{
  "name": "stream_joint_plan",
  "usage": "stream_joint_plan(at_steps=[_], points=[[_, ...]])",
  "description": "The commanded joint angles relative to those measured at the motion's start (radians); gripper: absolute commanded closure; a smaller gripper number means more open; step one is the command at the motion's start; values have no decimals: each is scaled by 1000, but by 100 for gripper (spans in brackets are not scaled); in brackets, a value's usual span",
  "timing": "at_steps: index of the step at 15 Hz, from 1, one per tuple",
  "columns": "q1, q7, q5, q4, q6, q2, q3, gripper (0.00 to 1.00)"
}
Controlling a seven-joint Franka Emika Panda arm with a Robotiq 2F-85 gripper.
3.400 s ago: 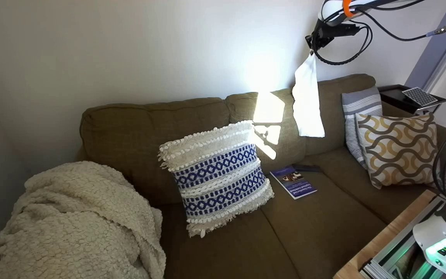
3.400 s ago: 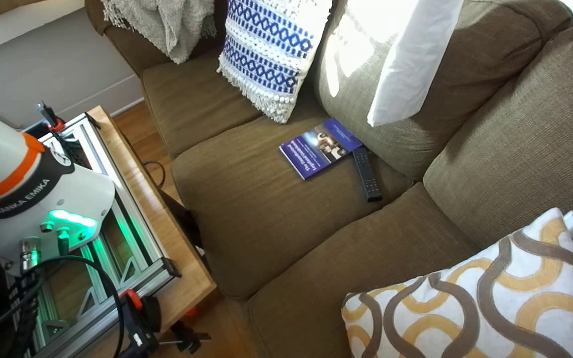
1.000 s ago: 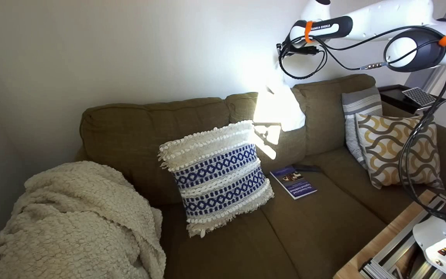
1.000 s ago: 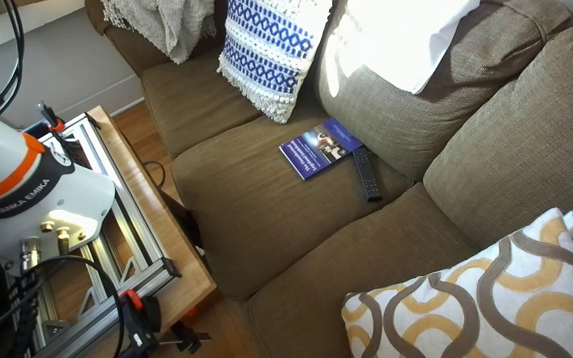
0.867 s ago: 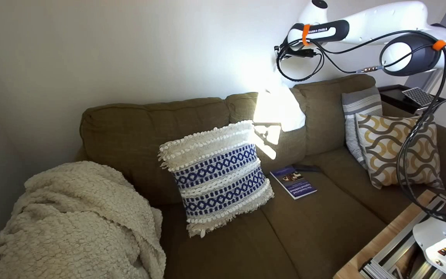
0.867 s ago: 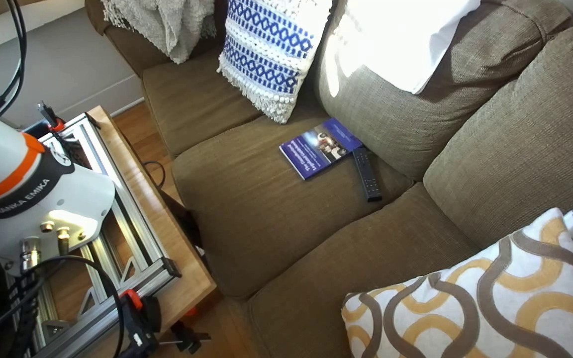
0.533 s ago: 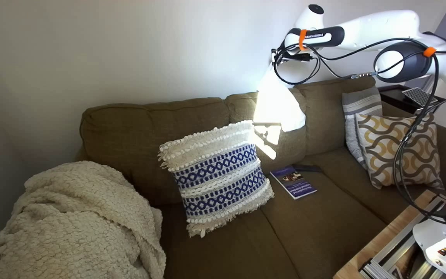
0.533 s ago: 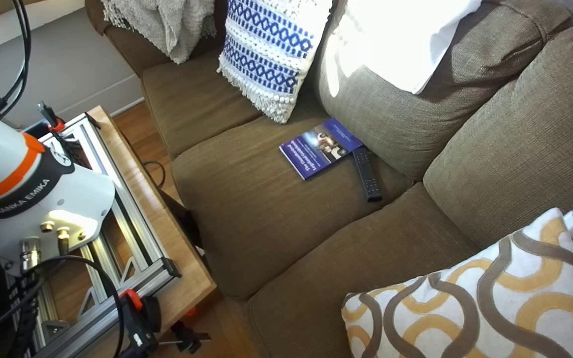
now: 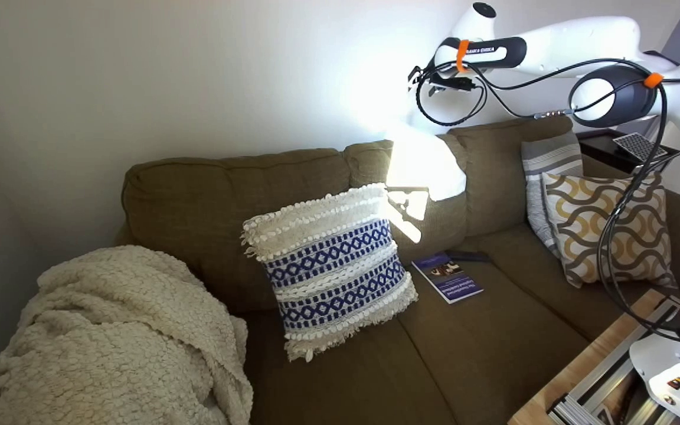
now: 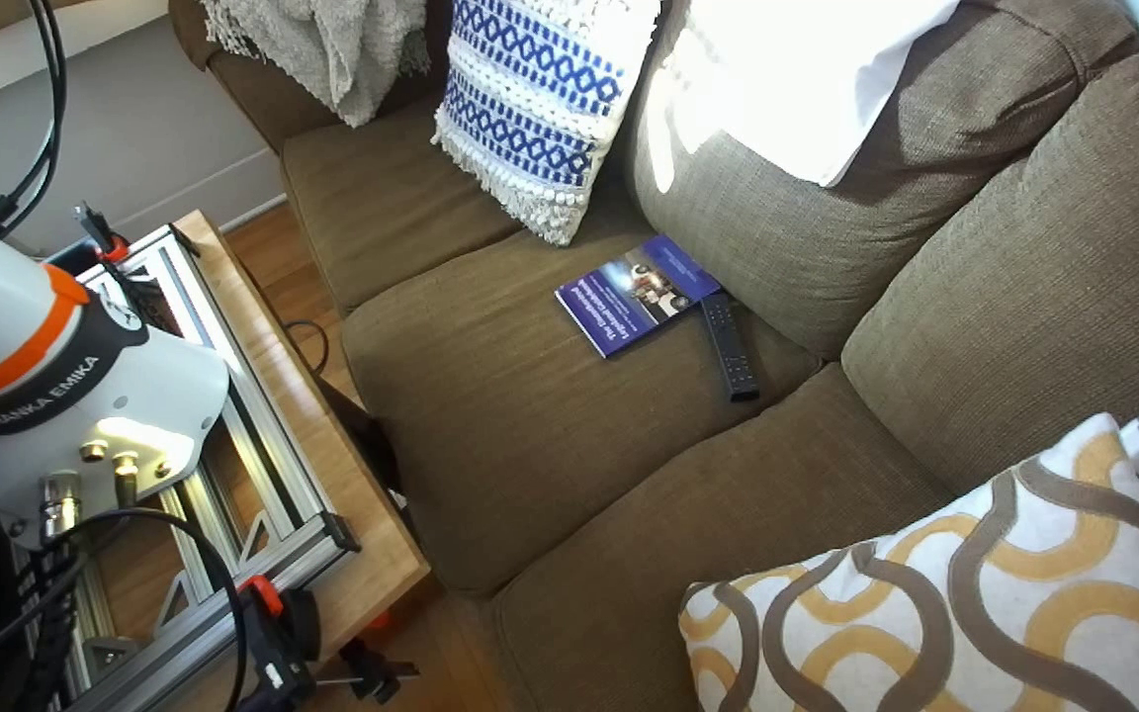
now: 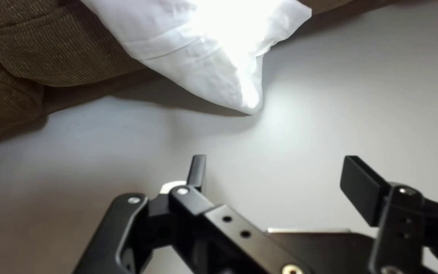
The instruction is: Put the white towel on the backrest of the chair
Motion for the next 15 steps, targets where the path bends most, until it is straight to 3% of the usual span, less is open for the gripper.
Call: stream_joint_plan(at_steps=[1,9,15], points=[[-33,-55,29,-34,-99,-46,40,0],[-61,-225,9,-47,-430,-75,66,0],[-17,-249,-52,-32,-509,-18,26,0]])
